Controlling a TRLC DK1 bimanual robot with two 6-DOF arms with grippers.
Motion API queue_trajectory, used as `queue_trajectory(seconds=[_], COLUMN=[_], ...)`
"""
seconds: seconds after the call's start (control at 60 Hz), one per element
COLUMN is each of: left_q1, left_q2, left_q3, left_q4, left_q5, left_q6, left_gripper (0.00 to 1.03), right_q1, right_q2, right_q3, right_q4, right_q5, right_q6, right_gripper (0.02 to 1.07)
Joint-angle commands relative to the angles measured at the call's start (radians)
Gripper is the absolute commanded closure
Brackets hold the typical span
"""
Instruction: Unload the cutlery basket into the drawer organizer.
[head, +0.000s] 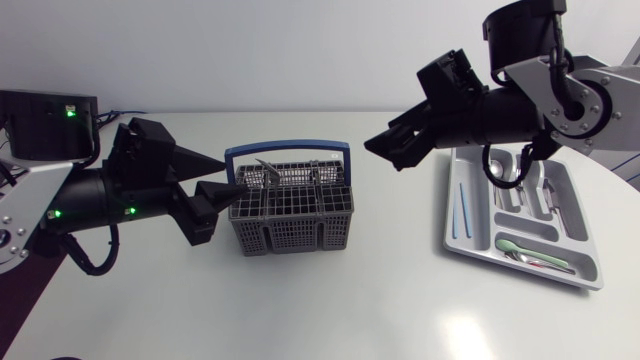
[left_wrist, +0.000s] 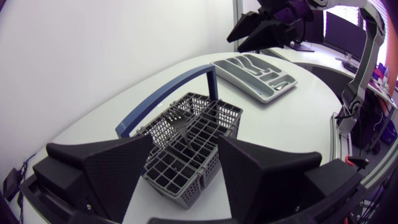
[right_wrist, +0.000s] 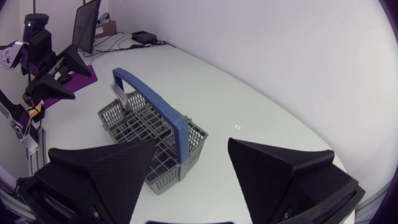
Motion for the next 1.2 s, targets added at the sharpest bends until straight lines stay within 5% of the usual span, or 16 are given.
queue_trajectory(seconds=[0.0, 0.383, 0.917, 1.183], left_q1=[0.013, 0.03, 0.104, 0.111], left_q2=[-0.015, 0.037, 0.138, 0.191], left_q3=[-0.035, -0.076, -0.076, -0.084], left_q4=[0.018, 0.078, 0.082, 0.122], left_q5=[0.012, 0.048, 0.168, 0.188], left_q6=[0.028, 0.026, 0.088, 0.106], left_gripper=[0.11, 0.11, 0.11, 0.11], right_q1=[0.036, 0.186, 0.361, 0.38], right_q2=[0.015, 0.125, 0.28, 0.318], right_q3=[-0.025, -0.036, -0.082, -0.062], right_q4=[0.052, 0.156, 0.399, 0.475], right_q5=[0.004, 0.011, 0.18, 0.235], right_q6=[-0.033, -0.047, -0.066, -0.081], right_gripper=[0.22, 0.22, 0.23, 0.34])
